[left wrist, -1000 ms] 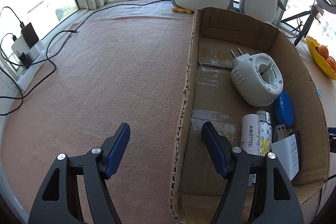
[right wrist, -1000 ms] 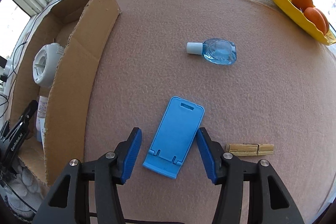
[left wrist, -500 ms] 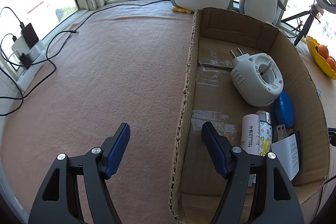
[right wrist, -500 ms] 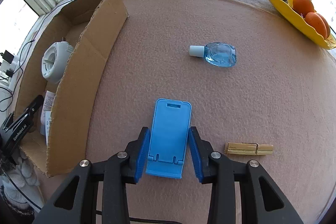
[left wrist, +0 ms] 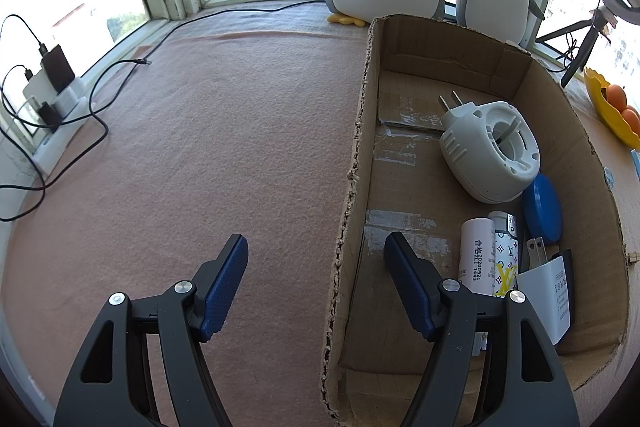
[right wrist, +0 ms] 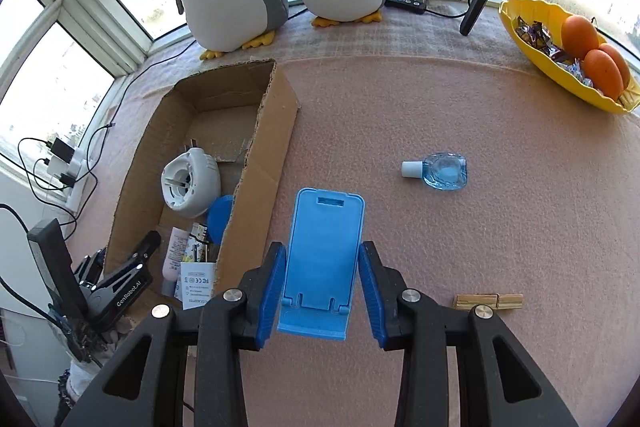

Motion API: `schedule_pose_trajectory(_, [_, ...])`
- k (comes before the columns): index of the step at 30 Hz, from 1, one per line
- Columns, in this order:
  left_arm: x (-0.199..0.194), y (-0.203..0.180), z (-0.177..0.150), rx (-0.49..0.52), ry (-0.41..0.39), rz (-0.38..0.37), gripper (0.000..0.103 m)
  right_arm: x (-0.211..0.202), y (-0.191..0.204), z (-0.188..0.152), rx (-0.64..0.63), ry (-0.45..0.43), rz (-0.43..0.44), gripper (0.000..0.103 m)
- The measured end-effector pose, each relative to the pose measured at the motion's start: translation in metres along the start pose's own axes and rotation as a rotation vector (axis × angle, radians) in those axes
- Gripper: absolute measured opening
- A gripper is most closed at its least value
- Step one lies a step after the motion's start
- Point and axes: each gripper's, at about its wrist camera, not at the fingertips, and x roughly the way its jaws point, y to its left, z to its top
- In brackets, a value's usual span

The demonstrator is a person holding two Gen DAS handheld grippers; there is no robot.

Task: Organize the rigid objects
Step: 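Carry the blue phone stand into the box and open the right gripper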

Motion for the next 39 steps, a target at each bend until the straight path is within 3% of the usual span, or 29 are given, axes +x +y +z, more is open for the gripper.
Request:
schedule_pose_trajectory(10, [0.000, 0.000, 0.000, 0.001, 0.000, 0.000, 0.072, 0.015, 0.047, 0.014, -0.008, 0.018, 0.098, 0.034])
schedule_pose_trajectory(19, [0.000, 0.000, 0.000, 0.001, 0.000, 0.000, 0.072, 0.036, 0.073, 0.009, -0.068, 0.045, 0.067, 0.034])
schedule_pose_trajectory(32, [0.000, 0.000, 0.000, 0.002, -0.001, 0.003, 0.072, 0.043, 0.080, 0.005, -0.106, 0.076, 0.069, 0.035])
schedule_pose_trajectory(39, [0.000, 0.000, 0.000, 0.002, -0.002, 0.004, 0.072, 0.040, 0.083, 0.003, -0.126, 0.067, 0.065, 0.042])
